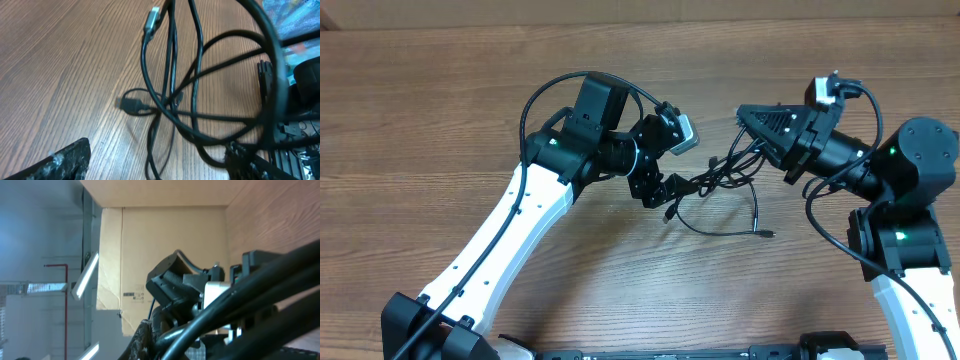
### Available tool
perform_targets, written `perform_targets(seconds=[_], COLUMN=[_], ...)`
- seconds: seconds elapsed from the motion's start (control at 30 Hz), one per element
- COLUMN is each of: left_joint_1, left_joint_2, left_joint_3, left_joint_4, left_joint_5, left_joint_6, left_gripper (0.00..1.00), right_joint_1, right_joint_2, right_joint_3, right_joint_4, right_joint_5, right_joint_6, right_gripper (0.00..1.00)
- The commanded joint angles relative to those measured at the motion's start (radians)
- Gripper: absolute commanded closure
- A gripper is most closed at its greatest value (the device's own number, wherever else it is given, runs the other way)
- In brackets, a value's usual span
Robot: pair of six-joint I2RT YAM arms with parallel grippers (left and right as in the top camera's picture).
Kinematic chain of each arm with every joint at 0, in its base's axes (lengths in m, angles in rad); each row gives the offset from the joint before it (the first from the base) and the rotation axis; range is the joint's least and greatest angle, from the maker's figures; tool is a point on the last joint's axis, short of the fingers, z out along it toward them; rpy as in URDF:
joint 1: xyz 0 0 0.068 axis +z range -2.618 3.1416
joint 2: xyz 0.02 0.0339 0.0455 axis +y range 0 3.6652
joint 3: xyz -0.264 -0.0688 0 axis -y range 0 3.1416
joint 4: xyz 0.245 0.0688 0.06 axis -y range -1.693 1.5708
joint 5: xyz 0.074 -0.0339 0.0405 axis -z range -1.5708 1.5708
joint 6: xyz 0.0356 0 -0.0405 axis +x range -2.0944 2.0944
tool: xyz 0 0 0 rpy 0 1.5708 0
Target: Untangle cables
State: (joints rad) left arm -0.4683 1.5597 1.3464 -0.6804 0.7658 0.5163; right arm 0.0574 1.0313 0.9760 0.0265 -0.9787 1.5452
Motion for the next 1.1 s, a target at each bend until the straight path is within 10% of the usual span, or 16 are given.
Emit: perform_targets(seconds=[0.0, 0.6, 0.93, 1.07], left_joint_1=[-0.005, -0.029, -0.028, -0.001], left_joint_2=[-0.023, 0.020, 0.027, 0.030], left_joint_3=[0.005, 0.005, 0.005, 0.005], left_joint_4=[0.009, 0.157, 0.174, 0.100], left_joint_5=[0.021, -0.173, -0.669, -0.813], left_joint_6=[0.018, -0.434, -0.875, -1.006], left_gripper=[0.16, 0.23, 0.18, 0.41], right_joint_1=[0.025, 0.088, 0.088, 0.087], right_joint_2=[-0.008, -0.008, -0.008, -0.008], right_joint_3=[0.034, 0.034, 0.034, 0.034], right_joint_4=[0.026, 0.105, 0.122, 0.157], right_joint_5=[0.008, -0.007, -0.037, -0.043], right_joint_6=[0.027, 0.082, 0.083, 0.099], right_gripper=[0.96, 0.96, 0.96, 0.96])
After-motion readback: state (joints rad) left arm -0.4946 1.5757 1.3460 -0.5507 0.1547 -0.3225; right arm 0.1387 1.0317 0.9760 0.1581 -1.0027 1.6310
